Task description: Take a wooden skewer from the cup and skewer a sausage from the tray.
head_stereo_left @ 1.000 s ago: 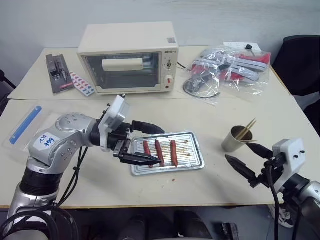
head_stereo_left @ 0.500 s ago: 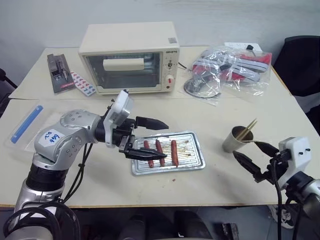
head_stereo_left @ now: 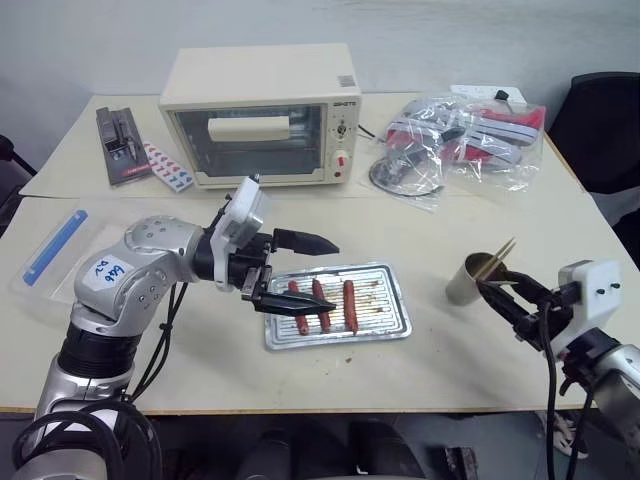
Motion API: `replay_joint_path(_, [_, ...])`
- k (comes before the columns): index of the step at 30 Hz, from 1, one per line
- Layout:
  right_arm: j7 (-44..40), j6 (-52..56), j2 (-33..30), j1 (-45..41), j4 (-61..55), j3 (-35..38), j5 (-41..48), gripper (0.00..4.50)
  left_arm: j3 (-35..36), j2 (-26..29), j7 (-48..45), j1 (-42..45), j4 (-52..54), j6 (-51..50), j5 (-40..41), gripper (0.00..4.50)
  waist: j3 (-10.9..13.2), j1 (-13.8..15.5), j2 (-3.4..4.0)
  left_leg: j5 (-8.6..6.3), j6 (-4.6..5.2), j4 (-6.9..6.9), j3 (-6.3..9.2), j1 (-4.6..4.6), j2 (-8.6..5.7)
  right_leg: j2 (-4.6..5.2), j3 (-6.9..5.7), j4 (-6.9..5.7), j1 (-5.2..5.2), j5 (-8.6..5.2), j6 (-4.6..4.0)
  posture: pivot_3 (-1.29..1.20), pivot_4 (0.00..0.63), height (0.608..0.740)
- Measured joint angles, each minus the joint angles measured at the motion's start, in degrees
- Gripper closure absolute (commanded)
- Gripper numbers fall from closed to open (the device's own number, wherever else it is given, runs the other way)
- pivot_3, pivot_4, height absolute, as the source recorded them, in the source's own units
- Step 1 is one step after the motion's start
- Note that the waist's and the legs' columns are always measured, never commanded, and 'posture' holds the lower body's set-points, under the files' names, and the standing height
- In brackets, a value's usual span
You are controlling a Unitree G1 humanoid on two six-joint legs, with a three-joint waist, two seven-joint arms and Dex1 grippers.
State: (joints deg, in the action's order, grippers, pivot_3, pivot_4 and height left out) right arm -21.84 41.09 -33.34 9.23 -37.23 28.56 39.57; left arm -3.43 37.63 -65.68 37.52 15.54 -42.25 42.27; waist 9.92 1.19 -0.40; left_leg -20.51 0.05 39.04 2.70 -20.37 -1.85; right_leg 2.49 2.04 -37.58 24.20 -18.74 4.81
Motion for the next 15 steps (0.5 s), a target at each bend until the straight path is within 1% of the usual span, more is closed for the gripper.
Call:
replay_joint_path(3, [0.72,-0.25,0.21,-0.94,0.90,-1.13,-1.15,3.04,0.00,-0.25,-0.05,0.21,-0.41,0.05,-0.05,0.00,0.00,0.00,0.00,0.00,0.00,0.00,0.00,-0.01,0.00,-0.01,0.00,0.00,0.02,0.00,0.00,0.00,0.150,0.740])
replay_joint_path(6, [0.96,-1.15,0.60,-0.95,1.55,-1.20,-1.93,3.56,0.00,-0.48,-0.11,0.28,-0.58,0.45,-0.20,0.00,0.00,0.01,0.00,0.00,0.00,0.00,0.01,-0.02,0.00,0.00,0.00,0.00,0.02,0.00,0.00,0.00,0.150,0.740])
replay_joint_path(8, [1.24,-1.50,1.13,-1.02,1.66,-1.20,-2.39,4.06,0.00,-0.48,-0.19,0.32,-0.58,0.62,-0.40,0.00,0.00,0.01,0.00,0.00,0.00,0.00,0.01,-0.02,0.00,0.00,0.00,-0.01,0.02,0.00,0.00,0.00,0.150,0.740])
replay_joint_path(9, [1.28,-1.70,1.22,-1.03,1.70,-1.20,-2.44,4.39,0.00,-0.48,-0.20,0.34,-0.59,0.70,-0.54,0.00,0.00,0.00,0.00,0.00,0.00,0.00,0.00,-0.02,0.00,0.00,0.00,-0.01,0.03,0.00,0.00,0.00,0.150,0.740])
replay_joint_path(10, [1.33,-1.93,1.25,-1.03,1.79,-1.19,-2.50,4.48,0.00,-0.48,-0.20,0.37,-0.59,0.87,-0.66,0.00,0.00,0.00,0.00,0.00,0.00,0.00,0.00,-0.02,0.00,0.00,0.00,-0.01,0.03,0.00,0.00,0.00,0.150,0.740])
replay_joint_path(15, [1.53,-2.15,1.27,-1.69,1.95,-1.06,-2.31,4.48,0.00,-0.55,-0.26,0.45,-0.76,1.19,-1.14,0.00,0.00,0.00,0.00,0.00,0.00,0.00,0.01,-0.02,0.00,0.00,0.00,-0.01,0.03,0.00,0.00,0.00,0.150,0.740])
